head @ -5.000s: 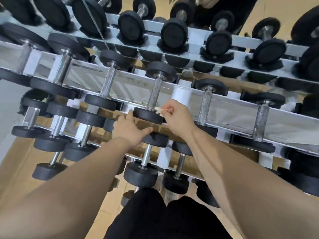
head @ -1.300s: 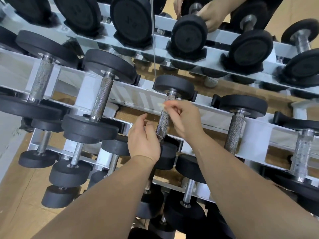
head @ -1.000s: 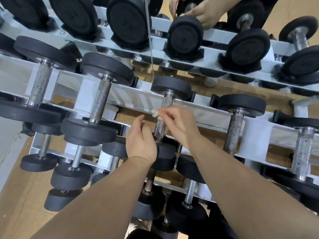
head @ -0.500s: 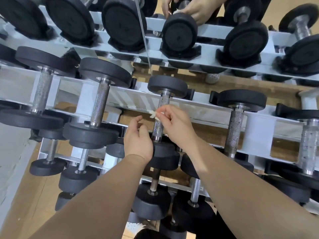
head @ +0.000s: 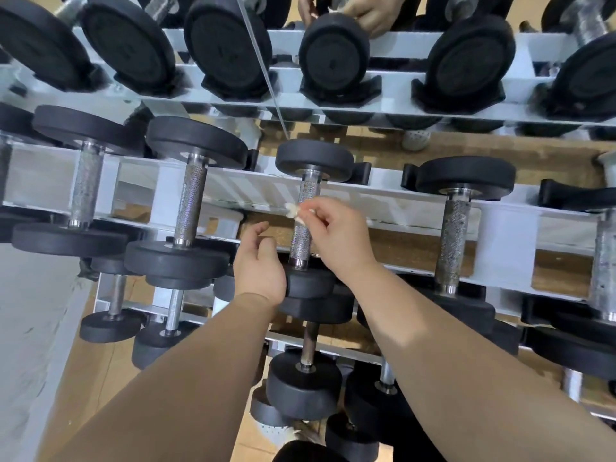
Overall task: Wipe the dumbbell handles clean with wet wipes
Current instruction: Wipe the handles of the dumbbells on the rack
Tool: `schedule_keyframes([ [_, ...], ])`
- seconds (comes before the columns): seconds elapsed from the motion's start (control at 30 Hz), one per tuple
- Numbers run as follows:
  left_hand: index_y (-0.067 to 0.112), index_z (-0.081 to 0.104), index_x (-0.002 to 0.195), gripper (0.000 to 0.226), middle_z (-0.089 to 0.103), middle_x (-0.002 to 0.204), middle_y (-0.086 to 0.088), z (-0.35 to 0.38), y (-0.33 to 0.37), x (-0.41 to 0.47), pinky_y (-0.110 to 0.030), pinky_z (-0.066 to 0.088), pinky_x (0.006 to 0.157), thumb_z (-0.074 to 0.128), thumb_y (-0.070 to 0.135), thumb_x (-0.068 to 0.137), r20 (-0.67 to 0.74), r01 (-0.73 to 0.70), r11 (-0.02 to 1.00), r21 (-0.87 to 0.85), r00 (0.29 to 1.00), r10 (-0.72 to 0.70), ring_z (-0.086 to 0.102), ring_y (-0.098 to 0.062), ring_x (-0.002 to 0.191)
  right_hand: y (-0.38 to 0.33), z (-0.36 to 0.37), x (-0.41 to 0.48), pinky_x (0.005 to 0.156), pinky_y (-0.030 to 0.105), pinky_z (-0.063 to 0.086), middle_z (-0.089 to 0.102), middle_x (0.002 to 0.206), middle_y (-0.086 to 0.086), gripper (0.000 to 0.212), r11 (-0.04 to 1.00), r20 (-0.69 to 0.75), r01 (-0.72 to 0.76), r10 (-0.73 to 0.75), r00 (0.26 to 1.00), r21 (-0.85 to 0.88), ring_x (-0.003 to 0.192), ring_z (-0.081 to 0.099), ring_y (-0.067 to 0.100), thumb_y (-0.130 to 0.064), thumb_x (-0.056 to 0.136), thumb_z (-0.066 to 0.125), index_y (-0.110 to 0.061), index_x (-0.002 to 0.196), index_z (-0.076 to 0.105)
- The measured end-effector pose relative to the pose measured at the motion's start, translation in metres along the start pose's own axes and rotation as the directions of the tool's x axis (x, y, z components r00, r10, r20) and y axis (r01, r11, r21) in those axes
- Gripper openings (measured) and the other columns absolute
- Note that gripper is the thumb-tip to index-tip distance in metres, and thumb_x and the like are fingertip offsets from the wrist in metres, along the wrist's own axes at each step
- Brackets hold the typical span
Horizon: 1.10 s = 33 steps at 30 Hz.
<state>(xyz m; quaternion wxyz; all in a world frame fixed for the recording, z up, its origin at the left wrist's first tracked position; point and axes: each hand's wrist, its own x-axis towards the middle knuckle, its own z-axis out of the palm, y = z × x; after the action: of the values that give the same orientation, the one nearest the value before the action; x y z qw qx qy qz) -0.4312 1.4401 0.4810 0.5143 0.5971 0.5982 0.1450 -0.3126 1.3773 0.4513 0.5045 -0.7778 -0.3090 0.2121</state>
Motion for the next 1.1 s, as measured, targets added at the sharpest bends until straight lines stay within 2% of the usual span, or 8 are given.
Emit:
schedule_keyframes([
  [0.1, 0.026, 0.064, 0.12, 0.046, 0.068, 0.115, -0.005, 0.0, -0.002, 0.002, -0.036, 0.046, 0.098, 0.042, 0.036, 0.08, 0.0, 0.001, 1.0, -0.02, 1.0, -0.001, 0.061, -0.02, 0.102, -0.004, 0.001, 0.025, 0.07, 0.025, 0.043, 0.063, 0.085, -0.006, 0.009, 0.999, -0.113, -0.03, 0.026, 0.993, -0.037, 0.079, 0.056, 0.01, -0.026, 0.095, 0.063, -0.024, 0.099, 0.072],
  [0.17, 0.026, 0.064, 0.119, 0.047, 0.069, 0.113, -0.005, 0.001, -0.003, 0.002, -0.032, 0.046, 0.091, 0.042, 0.036, 0.079, 0.009, -0.002, 1.0, -0.021, 1.0, 0.002, 0.061, -0.019, 0.095, -0.003, 0.0, 0.025, 0.072, 0.028, 0.049, 0.064, 0.086, -0.007, 0.007, 0.999, -0.081, -0.038, 0.039, 0.996, 0.01, 0.081, 0.059, 0.01, -0.025, 0.095, 0.062, -0.026, 0.097, 0.069],
  [0.33, 0.029, 0.065, 0.116, 0.045, 0.07, 0.116, -0.007, 0.001, -0.007, 0.007, -0.046, 0.044, 0.108, 0.044, 0.039, 0.077, 0.004, 0.021, 1.0, -0.008, 1.0, -0.021, 0.063, -0.026, 0.112, 0.014, -0.008, -0.021, 0.067, 0.033, 0.048, 0.061, 0.072, -0.013, 0.007, 0.994, 0.109, -0.055, 0.045, 0.993, 0.09, 0.069, 0.056, 0.008, -0.025, 0.092, 0.066, -0.029, 0.093, 0.071],
  [0.43, 0.032, 0.066, 0.116, 0.045, 0.07, 0.116, -0.004, -0.001, -0.008, 0.009, -0.046, 0.044, 0.109, 0.046, 0.04, 0.077, 0.004, 0.028, 1.0, 0.006, 1.0, -0.028, 0.063, -0.023, 0.113, 0.011, -0.007, -0.028, 0.067, 0.03, 0.045, 0.059, 0.072, -0.008, 0.008, 0.987, 0.12, -0.089, 0.073, 0.99, 0.134, 0.07, 0.054, 0.01, -0.023, 0.094, 0.065, -0.03, 0.091, 0.067],
  [0.57, 0.042, 0.064, 0.1, 0.03, 0.071, 0.106, -0.004, -0.002, -0.007, 0.009, -0.044, 0.046, 0.1, 0.046, 0.039, 0.076, 0.018, 0.029, 0.999, 0.021, 0.999, -0.029, 0.062, -0.018, 0.094, -0.005, 0.001, 0.007, 0.066, 0.03, 0.046, 0.061, 0.078, -0.001, 0.005, 0.963, -0.005, -0.16, 0.165, 0.986, 0.218, 0.073, 0.057, 0.015, -0.025, 0.096, 0.063, -0.029, 0.092, 0.062],
  [0.7, 0.035, 0.063, 0.098, 0.027, 0.069, 0.097, -0.002, 0.0, -0.008, 0.007, -0.039, 0.047, 0.09, 0.044, 0.037, 0.078, 0.011, -0.016, 0.999, 0.029, 1.0, 0.016, 0.059, -0.02, 0.085, -0.01, 0.001, 0.023, 0.068, 0.029, 0.049, 0.064, 0.078, 0.0, 0.005, 0.924, -0.12, -0.191, 0.241, 0.963, 0.33, 0.074, 0.06, 0.017, -0.026, 0.094, 0.066, -0.024, 0.09, 0.065],
  [0.9, 0.031, 0.064, 0.101, 0.03, 0.07, 0.106, -0.003, -0.001, -0.012, 0.011, -0.044, 0.046, 0.102, 0.045, 0.038, 0.079, 0.017, -0.048, 0.998, 0.035, 0.999, 0.048, 0.062, -0.028, 0.105, 0.0, -0.001, -0.026, 0.062, 0.021, 0.041, 0.053, 0.068, -0.012, 0.013, 0.948, 0.066, -0.213, 0.202, 0.977, 0.236, 0.064, 0.05, 0.003, -0.023, 0.095, 0.065, -0.028, 0.085, 0.059],
  [1.1, 0.026, 0.064, 0.105, 0.035, 0.069, 0.109, -0.003, 0.0, -0.011, 0.01, -0.041, 0.045, 0.104, 0.044, 0.036, 0.079, 0.009, -0.061, 0.998, 0.022, 0.998, 0.061, 0.061, -0.026, 0.108, -0.014, 0.007, 0.023, 0.068, 0.022, 0.046, 0.059, 0.078, -0.008, 0.01, 0.908, -0.173, -0.259, 0.328, 0.929, 0.329, 0.073, 0.057, 0.008, -0.026, 0.095, 0.065, -0.02, 0.088, 0.06],
])
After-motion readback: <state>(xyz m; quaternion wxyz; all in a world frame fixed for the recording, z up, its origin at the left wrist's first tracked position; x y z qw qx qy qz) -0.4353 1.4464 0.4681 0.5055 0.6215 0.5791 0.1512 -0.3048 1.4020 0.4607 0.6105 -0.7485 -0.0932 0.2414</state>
